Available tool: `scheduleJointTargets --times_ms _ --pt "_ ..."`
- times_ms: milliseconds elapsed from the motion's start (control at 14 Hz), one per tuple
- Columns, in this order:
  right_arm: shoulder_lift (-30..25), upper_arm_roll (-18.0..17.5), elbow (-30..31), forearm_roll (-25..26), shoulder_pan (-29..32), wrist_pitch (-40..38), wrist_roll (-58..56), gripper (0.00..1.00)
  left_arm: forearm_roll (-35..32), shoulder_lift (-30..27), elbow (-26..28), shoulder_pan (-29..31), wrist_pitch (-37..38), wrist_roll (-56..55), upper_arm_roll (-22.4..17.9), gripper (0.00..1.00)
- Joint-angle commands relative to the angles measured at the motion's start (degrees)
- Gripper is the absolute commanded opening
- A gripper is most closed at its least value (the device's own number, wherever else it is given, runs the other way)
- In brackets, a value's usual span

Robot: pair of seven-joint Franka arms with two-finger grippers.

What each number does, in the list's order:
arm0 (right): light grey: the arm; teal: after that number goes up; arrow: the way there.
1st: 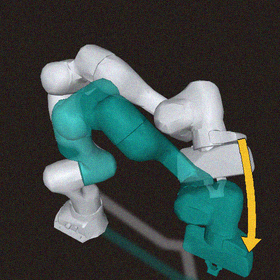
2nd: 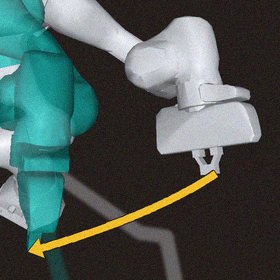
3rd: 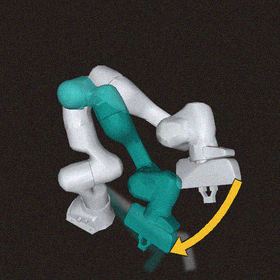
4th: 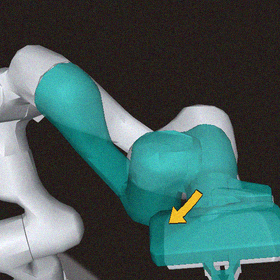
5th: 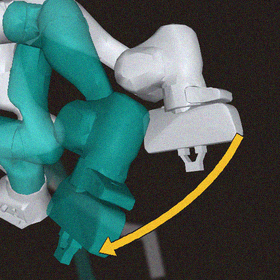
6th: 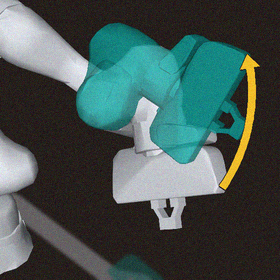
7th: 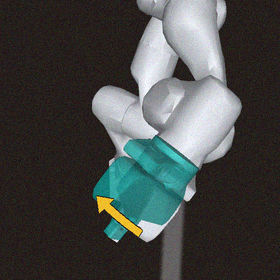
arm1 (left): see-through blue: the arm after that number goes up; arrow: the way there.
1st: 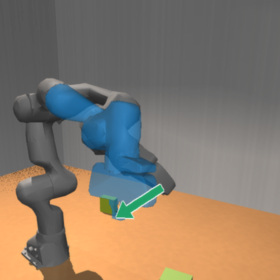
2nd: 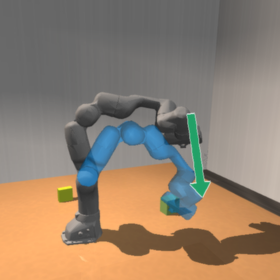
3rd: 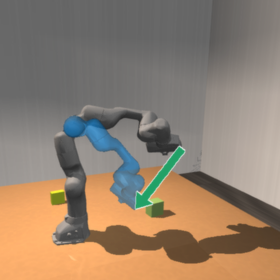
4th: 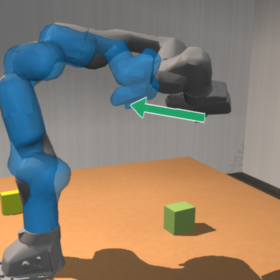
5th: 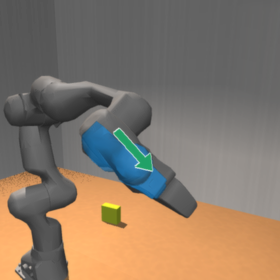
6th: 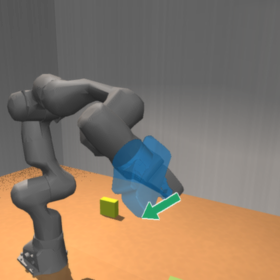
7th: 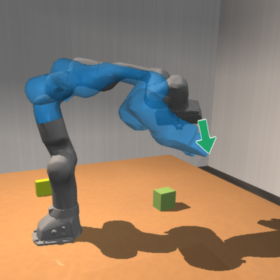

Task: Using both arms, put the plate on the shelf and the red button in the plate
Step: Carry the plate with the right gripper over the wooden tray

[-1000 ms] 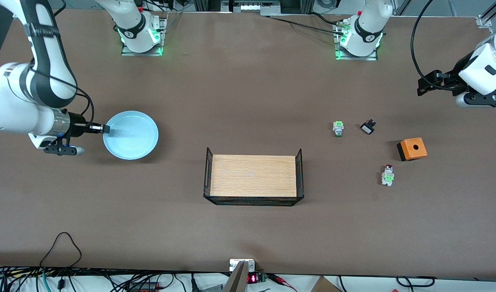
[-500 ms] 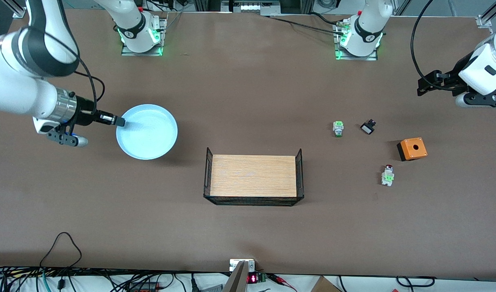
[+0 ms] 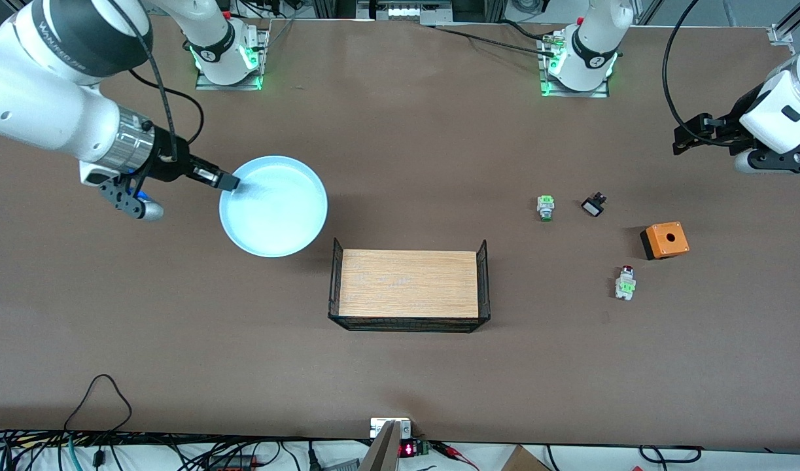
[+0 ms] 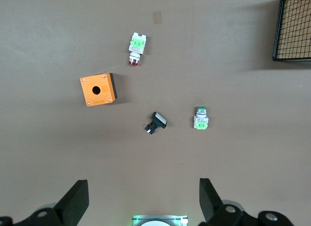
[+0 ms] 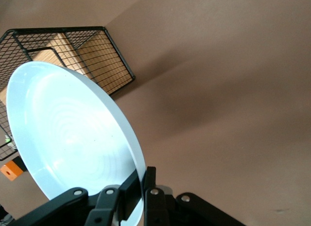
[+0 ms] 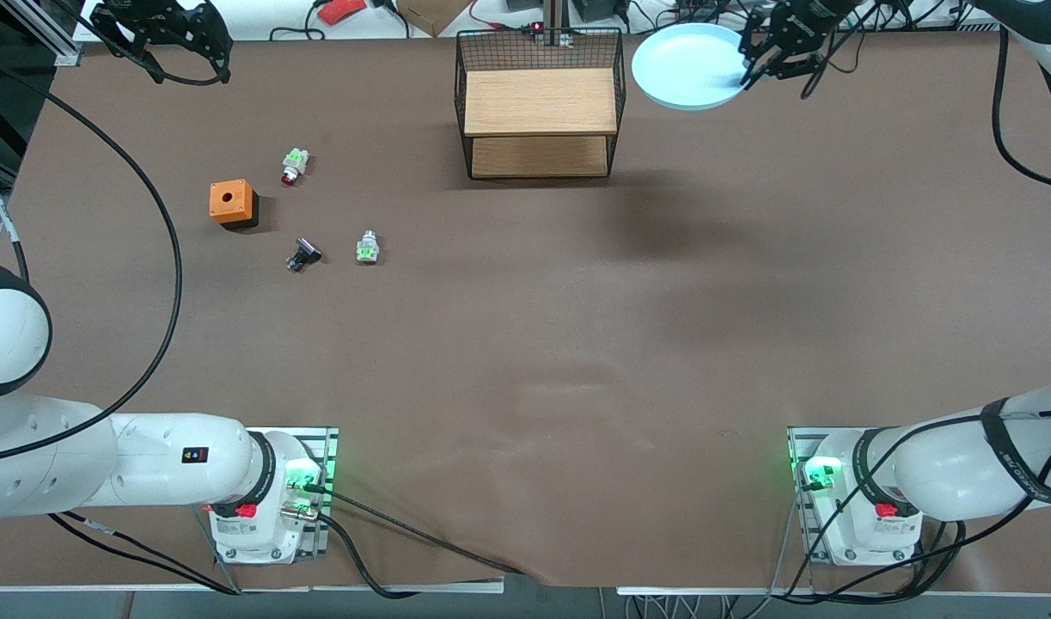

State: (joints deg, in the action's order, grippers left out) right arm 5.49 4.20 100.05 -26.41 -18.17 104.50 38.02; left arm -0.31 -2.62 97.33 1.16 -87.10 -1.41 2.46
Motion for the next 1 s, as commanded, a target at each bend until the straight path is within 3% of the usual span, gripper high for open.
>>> scheduleJointTargets --times_ms 0,500,929 --pt "1.45 0.37 -2.14 -1.37 -3.0 2.97 7.04 0.0 -1.36 0.77 -1.79 0.25 0.97 1.24 0.26 1.0" --pt "5.49 0.1 -6.18 -0.75 -11.62 10.18 24.01 0.0 -1.36 0.86 -1.79 0.34 0.97 1.24 0.26 1.0" --pt "9.97 0.19 -8.2 -0.58 -16.45 18.35 28.5 0.0 -1.36 0.86 -1.79 0.34 0.97 1.24 0.26 1.0"
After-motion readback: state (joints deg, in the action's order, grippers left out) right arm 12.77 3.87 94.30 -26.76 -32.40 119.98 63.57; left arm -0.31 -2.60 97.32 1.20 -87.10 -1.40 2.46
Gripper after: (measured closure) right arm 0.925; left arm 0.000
